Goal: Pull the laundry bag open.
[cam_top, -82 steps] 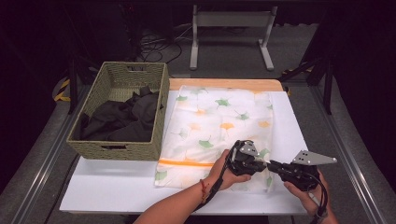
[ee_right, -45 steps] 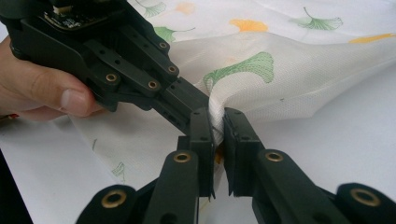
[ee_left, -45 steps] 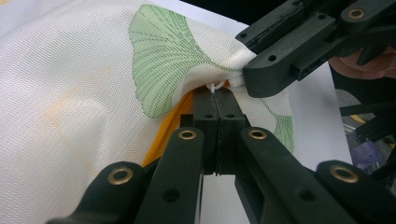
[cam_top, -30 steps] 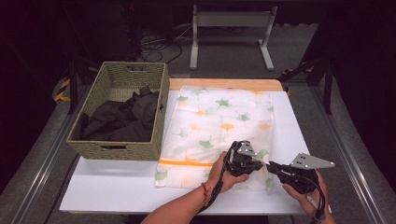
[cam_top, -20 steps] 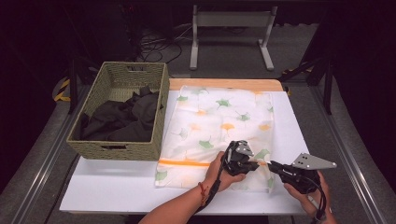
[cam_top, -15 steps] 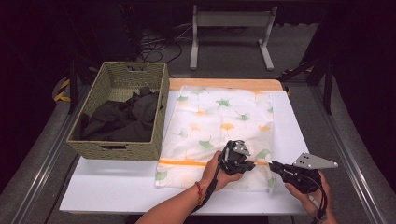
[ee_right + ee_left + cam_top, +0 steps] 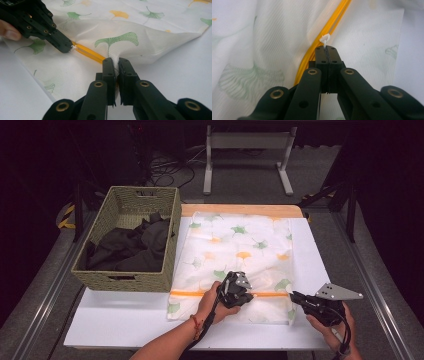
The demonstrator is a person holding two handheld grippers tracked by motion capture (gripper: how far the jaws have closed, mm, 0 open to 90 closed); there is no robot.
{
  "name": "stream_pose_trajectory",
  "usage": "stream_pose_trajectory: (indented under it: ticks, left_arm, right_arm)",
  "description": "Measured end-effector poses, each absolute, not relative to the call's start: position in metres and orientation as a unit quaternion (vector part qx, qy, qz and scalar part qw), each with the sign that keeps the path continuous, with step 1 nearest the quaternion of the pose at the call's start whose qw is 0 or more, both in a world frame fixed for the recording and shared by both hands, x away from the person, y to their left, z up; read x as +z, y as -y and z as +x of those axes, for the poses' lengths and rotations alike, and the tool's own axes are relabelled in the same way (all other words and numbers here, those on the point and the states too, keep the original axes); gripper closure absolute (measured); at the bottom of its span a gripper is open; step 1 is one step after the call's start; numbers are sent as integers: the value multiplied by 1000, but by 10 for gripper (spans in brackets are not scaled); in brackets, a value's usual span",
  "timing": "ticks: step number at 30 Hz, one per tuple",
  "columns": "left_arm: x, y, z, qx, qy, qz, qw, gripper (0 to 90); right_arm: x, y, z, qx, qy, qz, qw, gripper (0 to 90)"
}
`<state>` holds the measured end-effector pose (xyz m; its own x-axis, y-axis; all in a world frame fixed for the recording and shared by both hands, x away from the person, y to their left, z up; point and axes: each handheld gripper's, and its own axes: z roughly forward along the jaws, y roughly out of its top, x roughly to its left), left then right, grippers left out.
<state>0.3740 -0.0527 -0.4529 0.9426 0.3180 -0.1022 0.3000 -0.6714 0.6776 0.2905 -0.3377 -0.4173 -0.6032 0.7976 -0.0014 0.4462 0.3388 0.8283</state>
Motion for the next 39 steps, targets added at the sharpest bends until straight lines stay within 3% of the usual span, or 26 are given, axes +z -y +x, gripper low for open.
stream_pose_trajectory:
  ticks: [19, 39]
  left_arm:
    - [-445, 7, 372, 27, -178, 932, 314, 900]
    - [-448, -95, 354, 67, -259, 913, 306, 900]
  right_arm:
    - [-420, 345, 292, 411, -786, 409, 214, 854]
    - [-422, 347, 297, 404, -780, 426, 217, 854]
